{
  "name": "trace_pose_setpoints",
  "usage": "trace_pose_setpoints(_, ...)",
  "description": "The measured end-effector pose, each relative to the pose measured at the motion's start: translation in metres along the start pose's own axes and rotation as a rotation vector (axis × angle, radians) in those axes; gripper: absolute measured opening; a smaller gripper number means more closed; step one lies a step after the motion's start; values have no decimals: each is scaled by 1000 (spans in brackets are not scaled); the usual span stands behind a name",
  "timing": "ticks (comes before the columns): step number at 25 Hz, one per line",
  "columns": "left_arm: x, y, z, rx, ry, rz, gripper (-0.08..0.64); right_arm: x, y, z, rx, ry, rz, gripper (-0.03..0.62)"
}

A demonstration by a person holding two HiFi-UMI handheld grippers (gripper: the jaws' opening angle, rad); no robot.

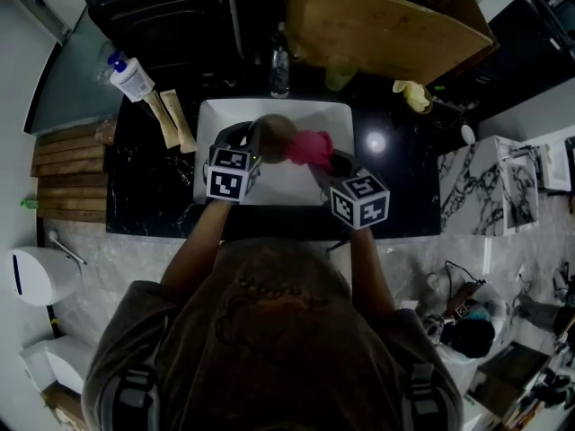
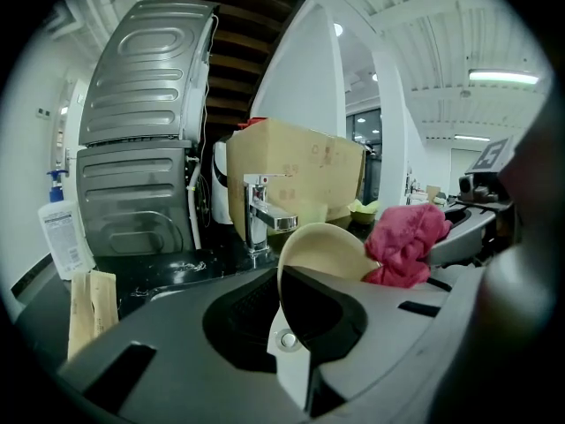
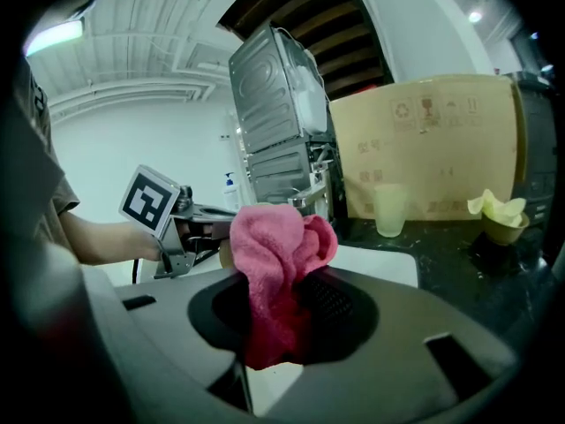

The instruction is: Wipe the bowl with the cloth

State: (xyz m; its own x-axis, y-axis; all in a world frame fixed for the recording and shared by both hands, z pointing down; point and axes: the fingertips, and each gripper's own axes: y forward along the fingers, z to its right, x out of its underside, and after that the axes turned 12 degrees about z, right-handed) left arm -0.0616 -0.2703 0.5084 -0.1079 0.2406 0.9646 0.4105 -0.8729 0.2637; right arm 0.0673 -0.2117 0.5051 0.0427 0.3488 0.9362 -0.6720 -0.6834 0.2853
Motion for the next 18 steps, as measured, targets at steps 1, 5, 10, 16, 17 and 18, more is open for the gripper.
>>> trace_pose_setpoints(1, -1, -1, -2, -3, -2, 2, 18, -3, -3, 4, 10, 5, 12, 118)
trace_pose_setpoints(5, -1, -4, -8, -8, -8, 0, 17, -5, -11, 23, 54, 47, 36, 118)
trace_pose_setpoints(10, -9, -12, -9, -8, 18, 31, 15, -7, -20, 36, 106, 114, 96, 118)
trace_pose_setpoints(16, -26, -21, -8, -8, 56, 108, 17, -14, -19, 25, 106, 125, 172, 118)
trace_pose_setpoints(17, -30, -22, -8, -9, 55, 129, 15, -16, -18, 24, 115, 121, 184, 118)
trace_pose_setpoints(18, -35, -24, -8, -11, 51, 151, 17, -19, -19, 23, 125, 116, 198, 118)
